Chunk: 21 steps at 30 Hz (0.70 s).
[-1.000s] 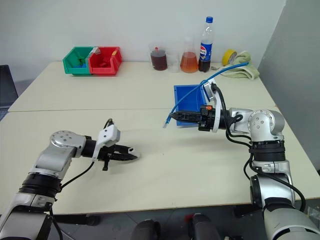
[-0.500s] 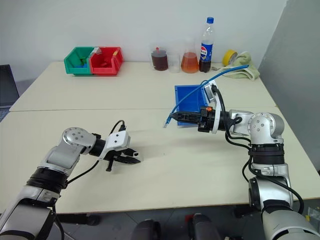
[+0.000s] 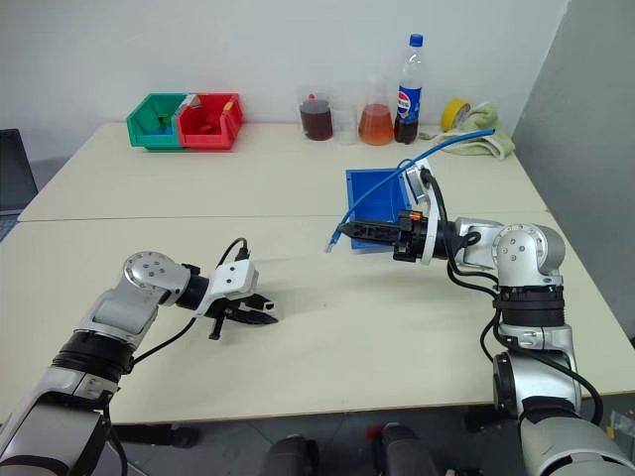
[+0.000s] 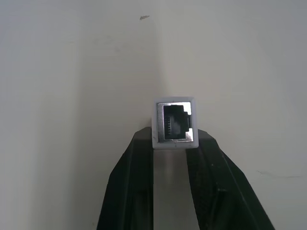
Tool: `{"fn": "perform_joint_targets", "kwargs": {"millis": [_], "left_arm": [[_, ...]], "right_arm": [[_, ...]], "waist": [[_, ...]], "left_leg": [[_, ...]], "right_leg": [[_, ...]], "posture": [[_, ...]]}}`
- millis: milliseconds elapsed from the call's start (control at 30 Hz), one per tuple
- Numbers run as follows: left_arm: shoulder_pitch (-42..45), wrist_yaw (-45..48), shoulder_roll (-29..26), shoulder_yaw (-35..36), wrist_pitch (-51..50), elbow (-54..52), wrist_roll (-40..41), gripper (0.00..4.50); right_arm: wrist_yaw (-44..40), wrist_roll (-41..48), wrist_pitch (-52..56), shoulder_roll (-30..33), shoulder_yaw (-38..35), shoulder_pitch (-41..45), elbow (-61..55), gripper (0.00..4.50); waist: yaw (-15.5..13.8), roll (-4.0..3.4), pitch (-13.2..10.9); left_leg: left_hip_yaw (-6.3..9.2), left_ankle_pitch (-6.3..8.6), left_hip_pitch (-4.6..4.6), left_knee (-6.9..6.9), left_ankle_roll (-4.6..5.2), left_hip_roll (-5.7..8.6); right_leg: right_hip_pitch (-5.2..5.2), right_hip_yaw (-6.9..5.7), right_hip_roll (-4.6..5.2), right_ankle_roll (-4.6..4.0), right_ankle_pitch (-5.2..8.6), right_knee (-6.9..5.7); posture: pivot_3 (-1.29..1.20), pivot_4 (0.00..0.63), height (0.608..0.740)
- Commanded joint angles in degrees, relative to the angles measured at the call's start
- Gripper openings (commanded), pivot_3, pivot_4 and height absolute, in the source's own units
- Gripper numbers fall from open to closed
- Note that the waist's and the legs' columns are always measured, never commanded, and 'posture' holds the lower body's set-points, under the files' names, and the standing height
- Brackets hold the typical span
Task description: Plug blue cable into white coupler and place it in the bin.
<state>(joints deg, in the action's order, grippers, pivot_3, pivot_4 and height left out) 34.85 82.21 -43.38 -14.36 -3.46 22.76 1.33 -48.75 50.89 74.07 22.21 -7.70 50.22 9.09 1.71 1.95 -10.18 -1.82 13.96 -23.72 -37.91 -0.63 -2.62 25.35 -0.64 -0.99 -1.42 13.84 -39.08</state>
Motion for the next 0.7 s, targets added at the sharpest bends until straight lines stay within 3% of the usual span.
{"fn": "perform_joint_targets", "kwargs": {"millis": [33, 300, 433, 567, 700], "left_arm": [[0.33, 0.3, -0.6, 0.21, -0.53, 0.21, -0.05, 1.91], [-1.97, -1.57, -1.28, 1.18, -2.8, -2.85, 0.52, 3.55], [-5.74, -5.25, -2.02, 3.88, -10.51, -10.44, 2.17, 4.37], [-16.1, -15.07, -2.0, 8.17, -27.17, -27.12, 3.06, 4.48], [-24.26, -26.82, 3.14, 10.88, -45.13, -42.2, 3.92, 4.48]], "right_arm": [[-0.5, 1.66, -0.42, -0.06, -1.07, 0.45, -1.5, 0.08], [-0.53, 1.53, -0.29, -0.08, -0.92, 0.73, -1.2, 0.08], [-0.18, 1.79, 0.02, -0.22, -1.09, 0.47, -1.78, 0.08], [0.17, 2.2, 0.45, -0.15, -1.44, -0.14, -2.49, 0.08], [0.45, 2.64, 0.8, -0.06, -1.51, -0.92, -3.14, 0.08]], "waist": [[-0.01, 0.0, 0.0], [-0.05, 0.0, 0.0], [-0.01, 0.0, 0.0], [0.29, -0.01, 0.0], [0.06, -0.05, 0.03]], "left_leg": [[0.0, 0.0, 0.0, 0.0, 0.0, 0.0], [0.01, 0.0, 0.01, -0.01, 0.0, 0.01], [0.01, 0.0, 0.03, -0.02, 0.0, 0.0], [-0.02, 0.0, 0.03, 0.03, 0.0, -0.04], [-0.01, 0.0, 0.08, 0.04, 0.0, -0.03]], "right_leg": [[0.0, 0.0, 0.0, 0.0, 0.0, 0.0], [-0.02, -0.01, 0.0, 0.0, 0.0, 0.0], [-0.04, 0.0, 0.0, 0.01, 0.0, -0.01], [-0.02, 0.06, 0.0, 0.0, 0.0, 0.03], [-0.06, 0.07, 0.02, 0.01, 0.0, 0.03]], "posture": [[0.0, 0.15, 0.74], [0.0, 0.15, 0.74], [0.0, 0.15, 0.74], [0.0, 0.15, 0.74], [0.0, 0.15, 0.74]]}}
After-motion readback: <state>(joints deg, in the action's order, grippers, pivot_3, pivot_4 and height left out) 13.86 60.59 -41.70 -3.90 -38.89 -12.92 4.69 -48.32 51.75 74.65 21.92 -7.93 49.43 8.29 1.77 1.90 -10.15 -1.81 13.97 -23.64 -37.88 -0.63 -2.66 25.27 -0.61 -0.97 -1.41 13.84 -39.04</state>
